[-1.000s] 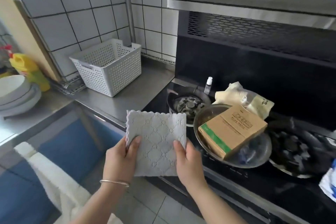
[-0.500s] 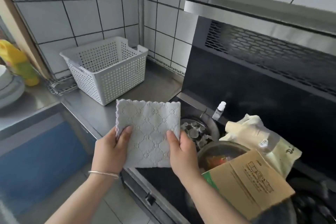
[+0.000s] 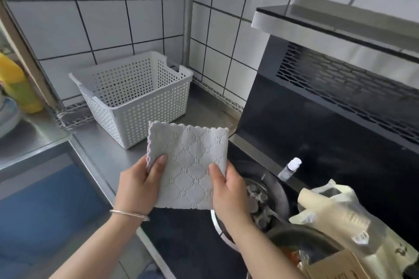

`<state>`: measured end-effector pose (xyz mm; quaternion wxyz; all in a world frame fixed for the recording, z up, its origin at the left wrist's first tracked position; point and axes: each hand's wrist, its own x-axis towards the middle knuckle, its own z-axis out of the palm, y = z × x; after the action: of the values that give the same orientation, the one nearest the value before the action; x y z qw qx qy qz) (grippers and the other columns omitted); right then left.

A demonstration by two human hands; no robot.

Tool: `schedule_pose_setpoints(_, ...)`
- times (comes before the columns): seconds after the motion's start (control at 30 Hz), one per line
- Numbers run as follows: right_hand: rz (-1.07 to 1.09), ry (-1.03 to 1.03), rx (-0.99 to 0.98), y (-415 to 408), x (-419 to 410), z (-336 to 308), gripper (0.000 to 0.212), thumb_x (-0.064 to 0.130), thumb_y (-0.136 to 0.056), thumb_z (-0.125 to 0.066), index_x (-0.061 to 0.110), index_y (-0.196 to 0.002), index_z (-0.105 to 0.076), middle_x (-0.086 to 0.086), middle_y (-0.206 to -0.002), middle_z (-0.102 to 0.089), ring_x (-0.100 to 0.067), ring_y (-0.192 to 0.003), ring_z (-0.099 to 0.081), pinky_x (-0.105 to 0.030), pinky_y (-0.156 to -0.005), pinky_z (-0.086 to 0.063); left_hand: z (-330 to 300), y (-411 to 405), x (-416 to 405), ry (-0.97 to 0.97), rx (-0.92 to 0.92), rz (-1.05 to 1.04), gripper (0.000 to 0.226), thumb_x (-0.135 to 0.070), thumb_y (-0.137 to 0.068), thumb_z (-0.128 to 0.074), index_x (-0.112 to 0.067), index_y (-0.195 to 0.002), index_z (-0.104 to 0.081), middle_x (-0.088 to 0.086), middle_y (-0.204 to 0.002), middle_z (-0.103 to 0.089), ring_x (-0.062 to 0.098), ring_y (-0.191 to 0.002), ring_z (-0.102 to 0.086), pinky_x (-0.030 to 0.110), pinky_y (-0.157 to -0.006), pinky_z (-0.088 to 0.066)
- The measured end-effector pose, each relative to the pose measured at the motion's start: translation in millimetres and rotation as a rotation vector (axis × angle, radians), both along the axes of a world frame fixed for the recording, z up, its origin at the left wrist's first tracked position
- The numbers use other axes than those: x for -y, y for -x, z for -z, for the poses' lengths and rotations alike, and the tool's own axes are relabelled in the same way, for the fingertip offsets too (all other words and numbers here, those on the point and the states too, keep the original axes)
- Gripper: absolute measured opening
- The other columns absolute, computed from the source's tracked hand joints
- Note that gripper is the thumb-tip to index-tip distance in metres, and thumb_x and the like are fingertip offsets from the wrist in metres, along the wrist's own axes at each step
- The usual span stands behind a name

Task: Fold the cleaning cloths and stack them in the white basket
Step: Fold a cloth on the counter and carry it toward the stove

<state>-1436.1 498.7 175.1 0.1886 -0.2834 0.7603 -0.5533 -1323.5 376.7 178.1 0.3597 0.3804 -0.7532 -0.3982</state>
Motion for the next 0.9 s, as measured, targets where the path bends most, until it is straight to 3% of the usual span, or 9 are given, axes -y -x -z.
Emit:
schedule_pose_setpoints(0.13, -0.006, 0.035, 0.016, 18.2, 51.1, 2.3, 0.011, 0.03, -0.095, -0.048, 0.039, -0.094, -0.056, 0.022, -0.088, -0.065, 0.009, -0.09, -0.06, -0.012, -0.078, -0.048, 4.7, 17.5, 47.9, 0.008, 0.003, 0.008, 0.03, -0.026, -0.091, -0.053, -0.029, -0.061, -0.047, -0.011, -0.058, -0.058, 0.001, -0.058, -0.052, 0.009, -0.051, -0.039)
schedule_pose_setpoints(0.27, -0.031, 0.02, 0.017, 35.5, 111.2, -1.0, 0.012, 0.032, -0.093, -0.049, 0.038, -0.088, -0.056, 0.022, -0.078, -0.067, 0.008, -0.081, -0.062, -0.013, -0.07, -0.05, 4.5, 29.9, 105.9, -0.026, -0.058, -0.038, 0.034, -0.05, -0.092, -0.039, -0.028, -0.068, -0.048, -0.003, -0.056, -0.055, 0.0, -0.055, -0.053, 0.013, -0.051, -0.037)
schedule_pose_setpoints(0.37, -0.058, -0.004, 0.014, 54.5, 165.0, -7.6, 0.009, 0.036, -0.092, -0.048, 0.035, -0.09, -0.057, 0.015, -0.079, -0.068, 0.005, -0.078, -0.062, -0.012, -0.065, -0.049, -0.8, 43.6, 154.1, -0.048, -0.075, -0.073, 0.032, -0.046, -0.094, -0.033, -0.028, -0.073, -0.048, -0.004, -0.061, -0.054, -0.005, -0.06, -0.052, 0.009, -0.054, -0.035)
schedule_pose_setpoints(0.47, -0.082, -0.075, -0.014, 77.7, 220.2, -23.1, 0.015, 0.042, -0.09, -0.048, 0.03, -0.086, -0.056, 0.006, -0.08, -0.067, 0.0, -0.073, -0.062, -0.02, -0.064, -0.052, -7.1, 60.1, 207.9, 0.002, -0.056, -0.048, 0.036, -0.041, -0.088, -0.034, -0.012, -0.072, -0.049, 0.003, -0.059, -0.054, 0.004, -0.057, -0.048, 0.014, -0.052, -0.033)
schedule_pose_setpoints(0.53, -0.131, -0.121, -0.038, 98.8, 253.0, -38.4, 0.013, 0.043, -0.09, -0.048, 0.032, -0.09, -0.055, 0.015, -0.083, -0.065, 0.006, -0.074, -0.06, -0.017, -0.064, -0.05, -13.4, 70.2, 243.6, -0.021, -0.062, -0.029, 0.042, -0.041, -0.085, -0.039, -0.003, -0.076, -0.053, 0.009, -0.062, -0.054, 0.004, -0.056, -0.042, 0.018, -0.056, -0.036)
schedule_pose_setpoints(0.63, -0.182, -0.191, -0.124, 138.4, 308.3, -60.5, 0.017, 0.039, -0.092, -0.05, 0.028, -0.104, -0.056, 0.022, -0.087, -0.06, 0.006, -0.08, -0.057, -0.016, -0.065, -0.047, -22.9, 89.1, 301.7, -0.282, -0.136, 0.038, 0.035, -0.039, -0.086, -0.055, -0.005, -0.079, -0.06, 0.006, -0.073, -0.056, 0.015, -0.067, -0.05, 0.035, -0.063, -0.049)
schedule_pose_setpoints(0.7, -0.185, -0.23, -0.115, 161.4, 338.1, -66.5, 0.02, 0.034, -0.093, -0.053, 0.024, -0.109, -0.058, 0.017, -0.088, -0.061, 0.001, -0.08, -0.059, -0.017, -0.067, -0.048, -22.9, 105.3, 330.0, -0.539, -0.222, 0.082, 0.018, -0.023, -0.09, -0.058, -0.012, -0.077, -0.063, 0.002, -0.077, -0.063, 0.014, -0.07, -0.059, 0.028, -0.058, -0.055)
schedule_pose_setpoints(0.8, -0.235, -0.448, -0.15, 195.3, 388.7, -60.7, 0.023, 0.032, -0.095, -0.05, 0.015, -0.104, -0.063, -0.003, -0.099, -0.067, -0.019, -0.089, -0.062, -0.031, -0.08, -0.048, -12.2, 133.7, 372.0, -0.747, -0.193, 0.075, 0.017, -0.01, -0.091, -0.055, -0.017, -0.078, -0.063, -0.001, -0.076, -0.065, 0.012, -0.069, -0.062, 0.019, -0.054, -0.055)
schedule_pose_setpoints(0.9, -0.257, -0.656, -0.21, 219.6, 433.7, -41.1, 0.036, 0.032, -0.097, -0.045, 0.004, -0.114, -0.061, -0.014, -0.116, -0.063, -0.028, -0.099, -0.06, -0.03, -0.078, -0.045, 5.8, 157.3, 402.6, -0.92, -0.151, 0.054, 0.017, -0.003, -0.092, -0.052, -0.01, -0.077, -0.056, 0.005, -0.073, -0.059, 0.007, -0.049, -0.061, 0.019, -0.048, -0.054)
